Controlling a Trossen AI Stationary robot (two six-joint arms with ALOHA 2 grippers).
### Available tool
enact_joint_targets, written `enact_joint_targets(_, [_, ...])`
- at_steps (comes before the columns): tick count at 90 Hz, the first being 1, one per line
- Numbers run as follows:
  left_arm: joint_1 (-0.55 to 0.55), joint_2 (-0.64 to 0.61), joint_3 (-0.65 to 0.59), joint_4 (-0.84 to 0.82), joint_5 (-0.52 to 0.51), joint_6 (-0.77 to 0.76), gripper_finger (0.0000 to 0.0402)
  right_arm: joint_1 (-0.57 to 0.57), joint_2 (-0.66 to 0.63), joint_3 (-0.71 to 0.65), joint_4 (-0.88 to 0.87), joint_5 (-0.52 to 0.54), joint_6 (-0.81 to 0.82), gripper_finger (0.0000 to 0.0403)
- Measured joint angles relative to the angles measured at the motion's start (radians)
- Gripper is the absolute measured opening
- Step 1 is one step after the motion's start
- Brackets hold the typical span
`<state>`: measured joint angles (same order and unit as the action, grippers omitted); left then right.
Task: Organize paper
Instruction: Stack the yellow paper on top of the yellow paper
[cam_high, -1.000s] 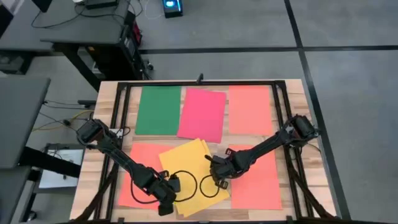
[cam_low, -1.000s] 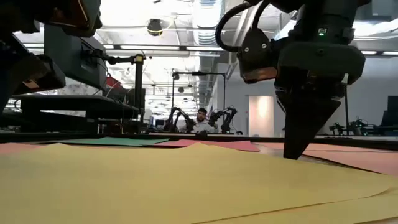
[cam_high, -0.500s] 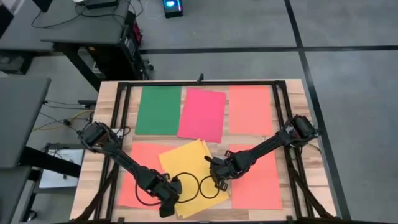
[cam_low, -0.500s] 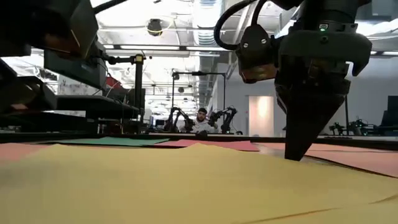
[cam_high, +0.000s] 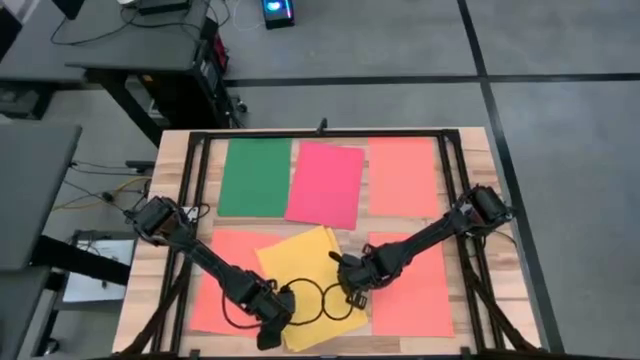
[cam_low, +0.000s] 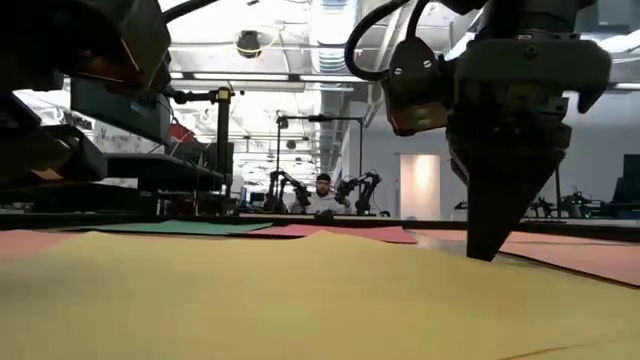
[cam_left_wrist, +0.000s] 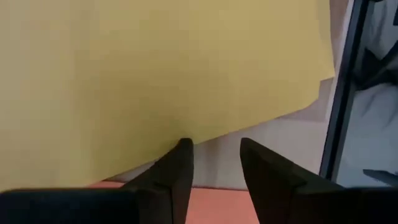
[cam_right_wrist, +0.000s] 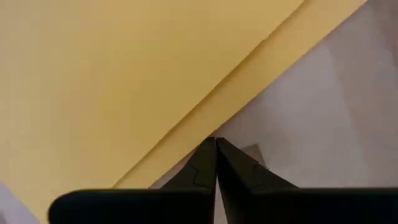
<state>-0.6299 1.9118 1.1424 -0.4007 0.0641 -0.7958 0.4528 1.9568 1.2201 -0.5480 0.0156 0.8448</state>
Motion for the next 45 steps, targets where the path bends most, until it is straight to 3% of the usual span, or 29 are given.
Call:
enact_joint_targets(28, [0.014, 0.001, -0.002, -0.007, -0.015, 0.158, 0.0120, 0.012, 0.000, 0.000, -0.004, -0.067, 0.055, 0.0000])
enact_joint_targets(45, [0.015, -0.020, -0.003, -0.034, -0.017, 0.162, 0.0120, 0.012, -0.006, 0.001, -0.029, -0.074, 0.059, 0.0000])
